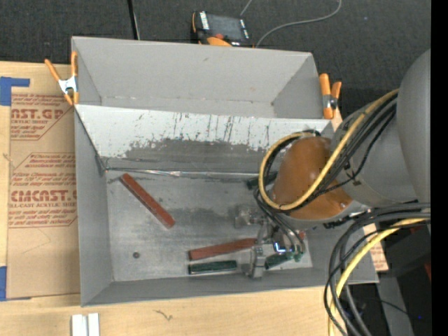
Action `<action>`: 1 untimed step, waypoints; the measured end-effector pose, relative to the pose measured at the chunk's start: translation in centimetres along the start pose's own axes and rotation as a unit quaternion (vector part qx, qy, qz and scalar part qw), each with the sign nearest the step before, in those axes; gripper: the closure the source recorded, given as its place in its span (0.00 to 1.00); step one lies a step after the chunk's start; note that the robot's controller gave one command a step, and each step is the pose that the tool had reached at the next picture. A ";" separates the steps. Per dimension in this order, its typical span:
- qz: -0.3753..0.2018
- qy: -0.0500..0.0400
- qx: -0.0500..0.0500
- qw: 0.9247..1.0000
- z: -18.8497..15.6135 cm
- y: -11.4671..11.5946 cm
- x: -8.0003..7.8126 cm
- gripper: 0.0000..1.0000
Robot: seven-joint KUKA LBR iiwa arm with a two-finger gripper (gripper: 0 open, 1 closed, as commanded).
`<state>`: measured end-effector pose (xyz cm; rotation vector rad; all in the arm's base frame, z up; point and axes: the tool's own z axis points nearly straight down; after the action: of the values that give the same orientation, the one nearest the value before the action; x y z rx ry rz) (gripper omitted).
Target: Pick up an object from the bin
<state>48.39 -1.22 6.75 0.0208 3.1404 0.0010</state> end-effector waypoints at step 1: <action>0.000 0.001 0.000 1.000 -0.2 0.0 0.0 1.00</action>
Offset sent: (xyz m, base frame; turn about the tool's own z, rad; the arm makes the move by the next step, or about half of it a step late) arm 0.0000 0.0000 0.0000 0.0000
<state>48.40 -1.24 6.98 0.0214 3.1415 0.0003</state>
